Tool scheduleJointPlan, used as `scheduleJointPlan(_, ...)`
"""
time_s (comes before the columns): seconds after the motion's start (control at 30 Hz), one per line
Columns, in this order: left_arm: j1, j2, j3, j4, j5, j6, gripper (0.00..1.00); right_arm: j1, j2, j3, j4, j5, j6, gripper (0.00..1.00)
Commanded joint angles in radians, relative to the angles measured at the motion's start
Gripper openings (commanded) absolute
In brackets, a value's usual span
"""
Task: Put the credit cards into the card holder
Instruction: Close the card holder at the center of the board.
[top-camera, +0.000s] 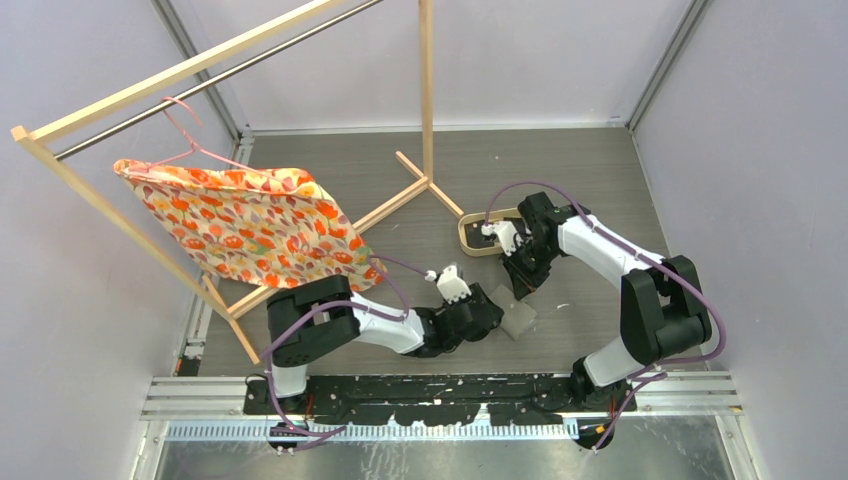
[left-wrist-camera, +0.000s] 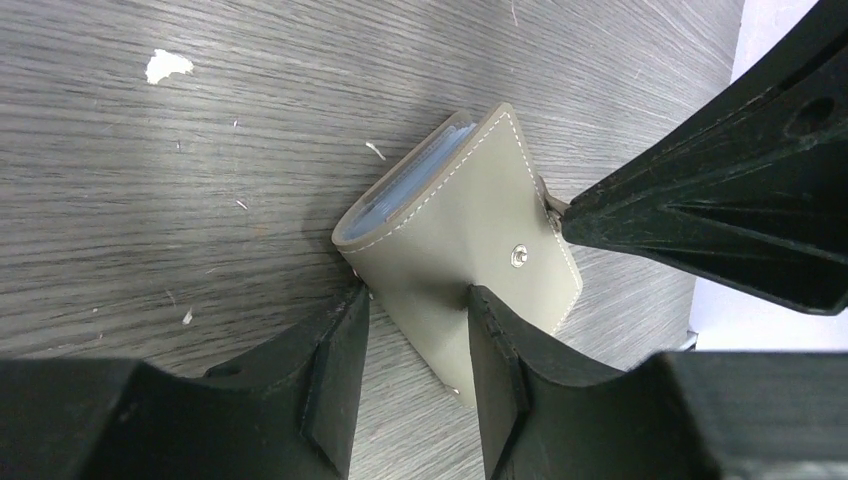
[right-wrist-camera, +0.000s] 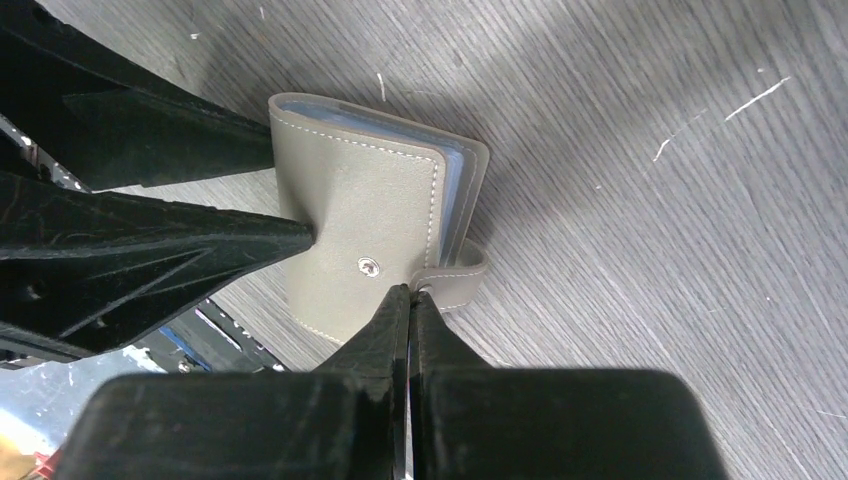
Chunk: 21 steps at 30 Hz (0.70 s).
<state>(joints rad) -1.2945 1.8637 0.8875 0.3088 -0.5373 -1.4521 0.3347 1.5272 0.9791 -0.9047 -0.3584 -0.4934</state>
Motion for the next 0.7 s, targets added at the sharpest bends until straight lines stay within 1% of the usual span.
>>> scheduleJointPlan(0.0,0.01,0.015,0.043,-0.124,0.003,-0.032,0.43,0.004,-0.024,0.041,-0.026,-0.06,-0.009,0.01)
scheduleJointPlan(0.13,0.016,0.025,0.057,-0.152,0.021,-0.045,0.4,0.005,-0.024,0.042,-0.028,-0.057,-0.009,0.01)
scheduleJointPlan(0.23,0.02,0.027,0.062,-0.165,0.029,-0.043,0.4,-0.004,-0.027,0.04,-0.011,-0.018,0.003,0.01)
scheduleJointPlan(0.43,0.029,0.022,0.058,-0.143,0.038,-0.028,0.41,-0.001,-0.003,0.044,-0.048,-0.113,-0.014,0.01)
scheduleJointPlan(0.67,0.033,0.014,0.058,-0.132,0.036,-0.014,0.41,0.018,0.03,0.046,-0.066,-0.128,-0.024,0.01)
